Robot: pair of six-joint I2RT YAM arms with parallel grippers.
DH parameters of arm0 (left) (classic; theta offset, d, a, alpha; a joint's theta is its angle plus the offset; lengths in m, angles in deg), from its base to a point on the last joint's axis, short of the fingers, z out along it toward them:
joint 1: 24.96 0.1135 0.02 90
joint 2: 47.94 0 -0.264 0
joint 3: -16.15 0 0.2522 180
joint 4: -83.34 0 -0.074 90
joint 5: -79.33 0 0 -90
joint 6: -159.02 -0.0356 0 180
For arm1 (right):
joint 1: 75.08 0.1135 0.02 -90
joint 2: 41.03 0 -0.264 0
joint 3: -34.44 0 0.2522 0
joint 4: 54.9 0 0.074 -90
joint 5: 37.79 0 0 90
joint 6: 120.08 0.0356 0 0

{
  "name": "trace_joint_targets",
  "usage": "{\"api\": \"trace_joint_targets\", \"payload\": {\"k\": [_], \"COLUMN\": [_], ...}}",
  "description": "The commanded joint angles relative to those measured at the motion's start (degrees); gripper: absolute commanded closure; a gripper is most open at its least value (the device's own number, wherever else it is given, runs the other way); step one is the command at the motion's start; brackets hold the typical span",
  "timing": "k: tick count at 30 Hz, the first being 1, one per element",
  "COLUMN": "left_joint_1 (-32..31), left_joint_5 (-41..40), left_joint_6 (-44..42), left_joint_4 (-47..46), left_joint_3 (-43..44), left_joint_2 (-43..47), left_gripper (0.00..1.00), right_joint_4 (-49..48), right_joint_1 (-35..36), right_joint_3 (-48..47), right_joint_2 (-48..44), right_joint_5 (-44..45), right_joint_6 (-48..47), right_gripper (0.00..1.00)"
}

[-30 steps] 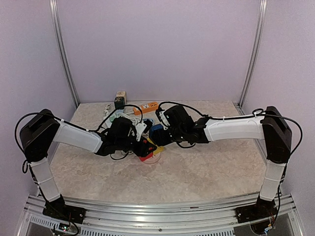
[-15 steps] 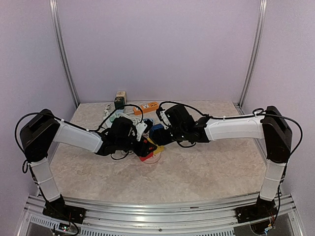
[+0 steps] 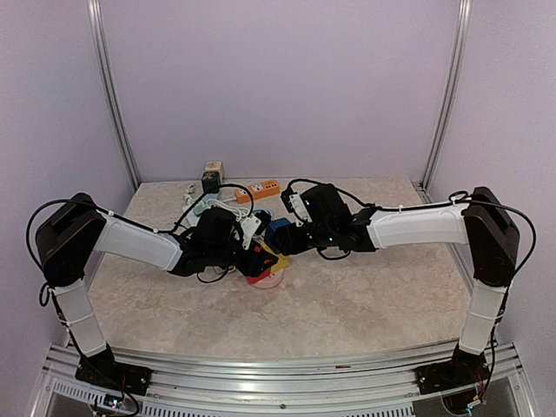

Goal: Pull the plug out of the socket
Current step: Remove the plug from the socket.

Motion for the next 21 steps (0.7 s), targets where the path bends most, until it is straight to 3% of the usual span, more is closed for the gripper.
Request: {"api": "trace_joint_targets", "payload": {"k": [1, 21], "left_joint_1": [0.0, 0.0], "left_joint_5": [0.3, 1.5], "left_joint_6": [0.7, 1.6], "left_joint_4": [3.6, 4.6], "left_joint_3": [-0.5, 0.7], "left_joint_2": [-1.3, -2.0], "left_gripper": [0.64, 0.7], "right_joint_4": [-1.9, 9.5], "right_joint_1": [-0.3, 5.2], "right_joint_3": [0.8, -4.5], "right_joint_2": [-1.0, 0.7], "right_joint_5": [-4.5, 12.2], "right_joint_6": [3.9, -1.7], "right_gripper": [1.0, 1.0]}}
